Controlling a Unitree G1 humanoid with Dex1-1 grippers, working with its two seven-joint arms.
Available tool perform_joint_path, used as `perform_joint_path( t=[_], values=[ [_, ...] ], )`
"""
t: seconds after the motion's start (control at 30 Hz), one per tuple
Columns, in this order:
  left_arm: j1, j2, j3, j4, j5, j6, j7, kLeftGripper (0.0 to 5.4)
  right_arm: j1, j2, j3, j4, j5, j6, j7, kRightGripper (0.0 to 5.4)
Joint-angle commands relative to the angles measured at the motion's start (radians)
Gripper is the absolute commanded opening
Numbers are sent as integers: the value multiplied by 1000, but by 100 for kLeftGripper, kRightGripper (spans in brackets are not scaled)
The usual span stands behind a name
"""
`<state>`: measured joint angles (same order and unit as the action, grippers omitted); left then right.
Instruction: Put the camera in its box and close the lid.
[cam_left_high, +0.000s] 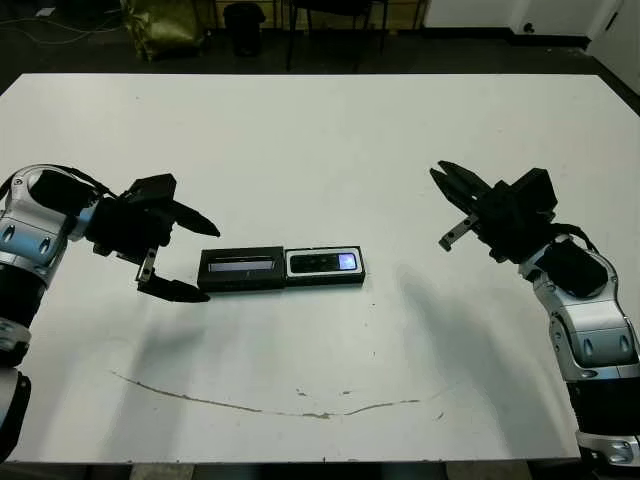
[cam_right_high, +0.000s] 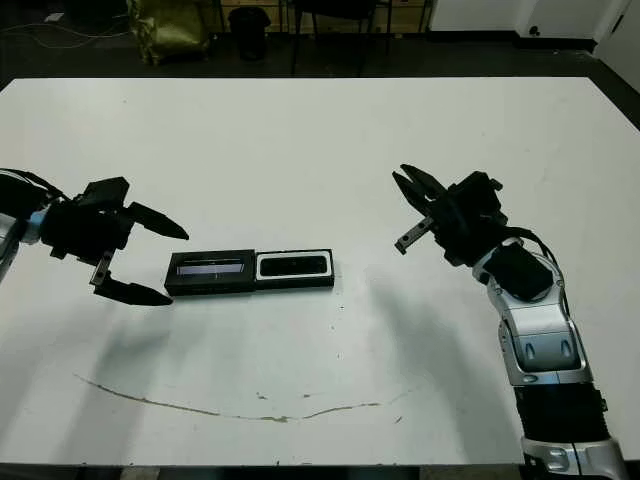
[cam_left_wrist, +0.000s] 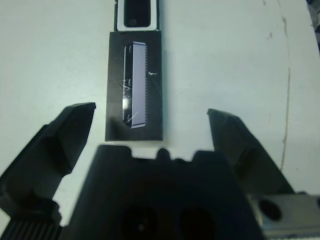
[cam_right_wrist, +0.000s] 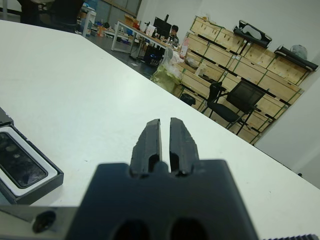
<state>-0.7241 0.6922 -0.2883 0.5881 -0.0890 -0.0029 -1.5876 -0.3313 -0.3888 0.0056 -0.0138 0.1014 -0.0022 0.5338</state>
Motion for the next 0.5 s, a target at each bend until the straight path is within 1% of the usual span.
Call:
perform_joint_path(
  t=[0.03, 0.27, 0.5],
  values=[
    [-14, -12, -8, 34, 28, 9, 8, 537, 23, -10, 1, 8, -1, 10, 7, 0],
    [-23, -29, -3, 86, 46, -18, 35, 537, 29, -11, 1, 1, 10, 15, 19, 0],
    [-25, -45, 12, 119, 54, -15, 68, 537, 38, -15, 7, -25, -3, 34, 13, 0]
  ],
)
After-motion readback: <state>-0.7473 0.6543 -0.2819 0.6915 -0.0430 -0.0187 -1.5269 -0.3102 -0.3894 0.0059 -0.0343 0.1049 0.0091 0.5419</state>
